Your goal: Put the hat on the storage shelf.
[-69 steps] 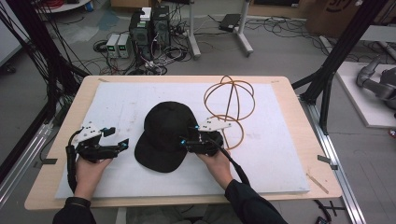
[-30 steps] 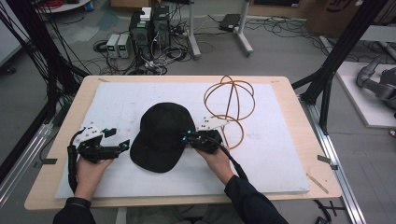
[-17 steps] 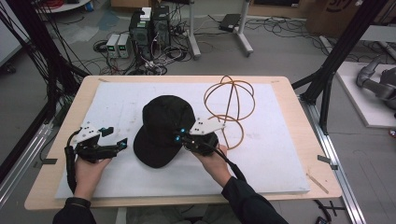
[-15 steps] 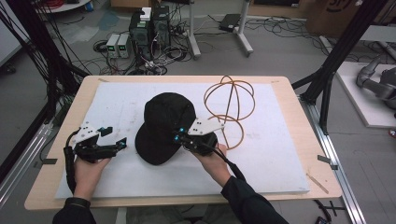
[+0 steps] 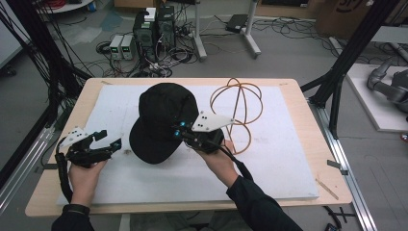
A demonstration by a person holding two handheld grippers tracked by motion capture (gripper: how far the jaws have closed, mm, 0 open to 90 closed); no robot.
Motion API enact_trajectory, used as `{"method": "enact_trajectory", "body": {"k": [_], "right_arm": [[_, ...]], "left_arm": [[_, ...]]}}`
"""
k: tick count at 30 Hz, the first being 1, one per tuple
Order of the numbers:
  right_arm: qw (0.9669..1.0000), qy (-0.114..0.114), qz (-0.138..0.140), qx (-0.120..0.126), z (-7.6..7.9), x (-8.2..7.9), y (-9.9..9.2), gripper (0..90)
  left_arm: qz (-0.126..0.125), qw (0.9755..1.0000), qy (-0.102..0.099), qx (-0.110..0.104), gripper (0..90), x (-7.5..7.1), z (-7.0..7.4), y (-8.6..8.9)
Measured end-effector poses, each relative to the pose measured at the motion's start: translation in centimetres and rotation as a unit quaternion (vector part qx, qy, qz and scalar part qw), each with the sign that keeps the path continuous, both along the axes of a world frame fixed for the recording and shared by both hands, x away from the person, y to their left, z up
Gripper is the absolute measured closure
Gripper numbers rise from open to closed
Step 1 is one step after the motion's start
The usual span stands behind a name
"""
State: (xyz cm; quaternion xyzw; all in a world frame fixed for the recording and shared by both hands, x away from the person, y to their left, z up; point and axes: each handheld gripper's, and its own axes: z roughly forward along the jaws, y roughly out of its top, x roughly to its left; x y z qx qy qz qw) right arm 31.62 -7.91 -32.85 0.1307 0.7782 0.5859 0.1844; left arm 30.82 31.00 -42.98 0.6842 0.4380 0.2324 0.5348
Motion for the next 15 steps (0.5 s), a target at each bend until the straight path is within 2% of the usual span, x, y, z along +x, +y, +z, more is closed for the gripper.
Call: {"method": "enact_trajectory", "body": {"k": [4, 9, 13, 15], "right_arm": [[0.9997, -0.011, 0.004, 0.019, 1.6, -0.3, -0.3, 89.5], [0.999, -0.033, -0.001, 0.029, 4.0, -0.7, -0.8, 89.4], [0.9982, -0.042, -0.003, 0.044, 6.0, -0.9, -1.7, 89.5], [0.9975, -0.054, -0.006, 0.044, 6.9, -1.1, -2.2, 89.4]], "left_arm": [[0.001, 1.0, 0.0, -0.001, 22.9, 0.0, 0.0, 0.0], [-0.003, 1.0, 0.0, 0.001, 22.9, 0.0, 0.0, -0.2], [-0.006, 1.0, 0.001, 0.004, 22.9, 0.1, -0.1, -0.2], [-0.006, 1.0, 0.002, 0.004, 22.9, 0.1, -0.1, -0.3]]}}
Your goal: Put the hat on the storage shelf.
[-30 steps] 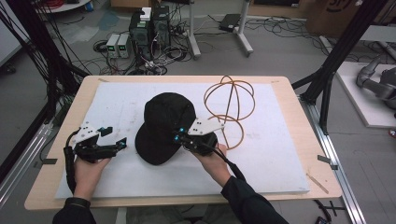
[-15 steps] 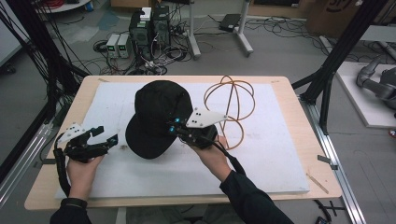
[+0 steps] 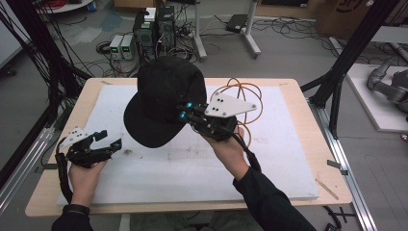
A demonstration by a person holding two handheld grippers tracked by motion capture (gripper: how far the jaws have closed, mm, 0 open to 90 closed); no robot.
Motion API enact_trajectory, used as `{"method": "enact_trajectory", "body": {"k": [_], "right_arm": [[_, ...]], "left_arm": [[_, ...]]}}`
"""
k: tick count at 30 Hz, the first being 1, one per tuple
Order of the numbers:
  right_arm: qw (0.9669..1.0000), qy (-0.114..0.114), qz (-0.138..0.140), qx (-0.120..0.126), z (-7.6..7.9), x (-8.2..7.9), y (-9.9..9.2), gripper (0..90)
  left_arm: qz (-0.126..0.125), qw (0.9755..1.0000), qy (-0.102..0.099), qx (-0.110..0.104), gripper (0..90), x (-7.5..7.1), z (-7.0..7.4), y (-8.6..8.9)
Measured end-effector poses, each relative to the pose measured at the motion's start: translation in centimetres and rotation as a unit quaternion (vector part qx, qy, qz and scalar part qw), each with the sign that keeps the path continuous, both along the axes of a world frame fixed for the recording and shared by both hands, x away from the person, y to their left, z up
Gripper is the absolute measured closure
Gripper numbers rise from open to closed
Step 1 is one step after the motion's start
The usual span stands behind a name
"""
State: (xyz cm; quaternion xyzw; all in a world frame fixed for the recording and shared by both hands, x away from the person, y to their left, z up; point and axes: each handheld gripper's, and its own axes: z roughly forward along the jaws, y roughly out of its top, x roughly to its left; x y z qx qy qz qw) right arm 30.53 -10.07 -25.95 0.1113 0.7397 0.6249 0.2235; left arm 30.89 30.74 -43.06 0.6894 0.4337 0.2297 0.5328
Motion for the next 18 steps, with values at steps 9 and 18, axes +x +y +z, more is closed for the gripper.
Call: {"method": "enact_trajectory", "body": {"k": [9, 18], "right_arm": [[0.999, -0.029, -0.035, 0.008, 3.2, -0.5, -3.7, 89.4], [0.9965, -0.029, -0.079, 0.005, 3.6, 0.0, -8.0, 89.4]], "left_arm": [[-0.003, 1.0, 0.001, 0.0, 22.7, 0.0, 0.0, -0.1], [-0.003, 1.0, 0.004, 0.005, 22.7, 0.1, -0.1, -0.3]]}}
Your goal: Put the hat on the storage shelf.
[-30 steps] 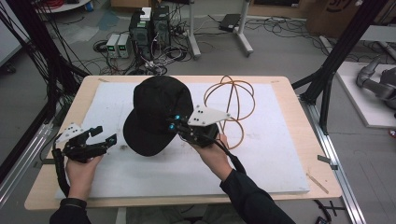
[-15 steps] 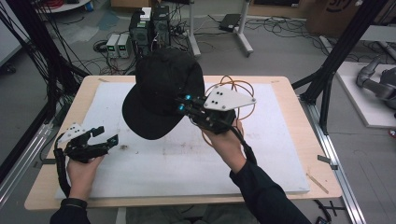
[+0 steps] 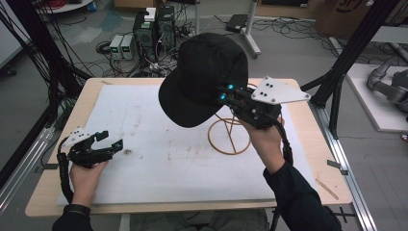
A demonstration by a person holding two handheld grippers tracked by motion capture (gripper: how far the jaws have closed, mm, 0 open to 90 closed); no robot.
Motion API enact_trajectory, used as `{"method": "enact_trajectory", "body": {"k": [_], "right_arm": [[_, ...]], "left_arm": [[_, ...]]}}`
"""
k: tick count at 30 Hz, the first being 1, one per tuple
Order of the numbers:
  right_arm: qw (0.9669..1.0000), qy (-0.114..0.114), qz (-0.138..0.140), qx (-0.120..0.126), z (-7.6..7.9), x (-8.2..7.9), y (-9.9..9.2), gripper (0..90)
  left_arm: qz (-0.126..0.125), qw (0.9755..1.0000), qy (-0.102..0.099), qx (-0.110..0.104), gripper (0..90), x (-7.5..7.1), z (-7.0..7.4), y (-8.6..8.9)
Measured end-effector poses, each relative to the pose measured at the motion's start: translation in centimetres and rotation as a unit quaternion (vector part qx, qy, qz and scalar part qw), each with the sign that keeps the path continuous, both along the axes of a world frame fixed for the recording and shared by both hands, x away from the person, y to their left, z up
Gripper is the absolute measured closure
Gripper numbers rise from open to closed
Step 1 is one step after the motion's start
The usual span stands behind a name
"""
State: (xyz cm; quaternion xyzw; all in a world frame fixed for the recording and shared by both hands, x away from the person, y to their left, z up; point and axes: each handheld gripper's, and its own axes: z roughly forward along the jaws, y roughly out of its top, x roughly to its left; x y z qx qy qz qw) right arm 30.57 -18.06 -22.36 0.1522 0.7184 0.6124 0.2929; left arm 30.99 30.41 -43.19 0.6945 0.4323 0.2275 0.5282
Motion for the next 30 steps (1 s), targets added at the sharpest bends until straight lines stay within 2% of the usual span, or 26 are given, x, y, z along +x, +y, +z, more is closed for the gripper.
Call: {"method": "enact_trajectory", "body": {"k": [2, 5, 10, 14, 18, 23, 30], "right_arm": [[1.0, 0.002, -0.003, 0.001, 0.0, 0.0, -0.3, 89.4], [0.9998, 0.009, -0.018, -0.003, -0.5, 0.2, -1.9, 89.3], [0.9994, 0.022, -0.029, -0.003, -1.8, 0.2, -3.3, 89.4], [0.999, 0.03, -0.034, -0.003, -2.8, 0.1, -4.0, 89.3], [0.9987, 0.029, -0.042, -0.003, -3.4, 0.0, -4.7, 89.3], [0.9978, 0.042, -0.051, -0.004, -4.1, 0.0, -5.5, 89.3], [0.9977, 0.048, -0.049, -0.002, -5.2, -0.2, -5.8, 89.1]], "left_arm": [[0.0, 1.0, 0.001, 0.0, 22.7, 0.0, 0.0, 0.0], [-0.002, 1.0, 0.003, 0.001, 22.7, 0.1, -0.1, -0.1], [-0.002, 1.0, 0.006, 0.004, 22.6, 0.2, -0.2, -0.2], [-0.003, 1.0, 0.009, 0.004, 22.7, 0.2, -0.3, -0.3], [-0.005, 0.9999, 0.01, 0.005, 22.7, 0.2, -0.4, -0.4], [-0.007, 0.9999, 0.012, 0.007, 22.6, 0.3, -0.5, -0.5], [-0.009, 0.9998, 0.016, 0.009, 22.6, 0.3, -0.5, -0.5]]}}
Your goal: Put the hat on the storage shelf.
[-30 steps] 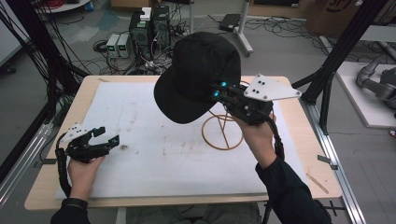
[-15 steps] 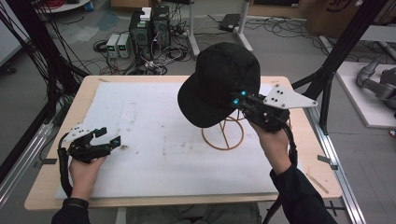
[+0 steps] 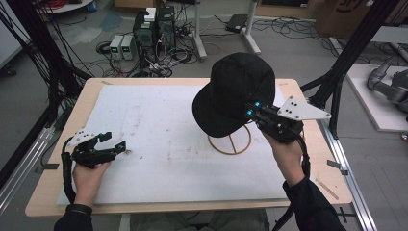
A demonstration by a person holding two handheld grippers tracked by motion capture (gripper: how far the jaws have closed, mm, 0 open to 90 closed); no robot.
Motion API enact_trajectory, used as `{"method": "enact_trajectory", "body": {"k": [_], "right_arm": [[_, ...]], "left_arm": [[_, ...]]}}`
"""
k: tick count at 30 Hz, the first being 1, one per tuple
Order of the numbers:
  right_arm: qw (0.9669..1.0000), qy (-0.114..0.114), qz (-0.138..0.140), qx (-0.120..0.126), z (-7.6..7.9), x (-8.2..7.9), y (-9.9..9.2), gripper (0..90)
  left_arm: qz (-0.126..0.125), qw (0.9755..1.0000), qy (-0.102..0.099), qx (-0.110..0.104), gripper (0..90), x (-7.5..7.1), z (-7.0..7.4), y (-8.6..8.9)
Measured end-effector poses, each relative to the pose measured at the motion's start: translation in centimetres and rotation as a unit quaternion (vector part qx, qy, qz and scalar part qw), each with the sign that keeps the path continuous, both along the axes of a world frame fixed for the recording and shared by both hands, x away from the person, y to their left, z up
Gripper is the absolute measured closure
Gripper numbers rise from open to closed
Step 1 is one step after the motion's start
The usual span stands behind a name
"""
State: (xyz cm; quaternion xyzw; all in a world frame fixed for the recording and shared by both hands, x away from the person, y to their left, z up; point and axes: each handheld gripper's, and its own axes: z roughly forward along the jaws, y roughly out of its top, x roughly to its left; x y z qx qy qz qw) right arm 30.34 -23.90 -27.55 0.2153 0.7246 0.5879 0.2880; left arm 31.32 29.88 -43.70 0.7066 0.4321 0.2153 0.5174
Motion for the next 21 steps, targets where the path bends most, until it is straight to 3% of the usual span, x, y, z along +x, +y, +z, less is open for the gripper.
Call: {"method": "enact_trajectory", "body": {"k": [11, 21], "right_arm": [[0.9998, 0.012, -0.006, 0.015, -1.6, -0.4, -0.6, 88.4], [0.9995, 0.023, -0.022, 0.004, -3.0, -0.8, -1.1, 87.6]], "left_arm": [[-0.002, 1.0, 0.003, -0.001, 22.5, 0.0, -0.1, -0.2], [-0.004, 1.0, 0.005, 0.002, 22.5, 0.1, -0.2, -0.3]]}}
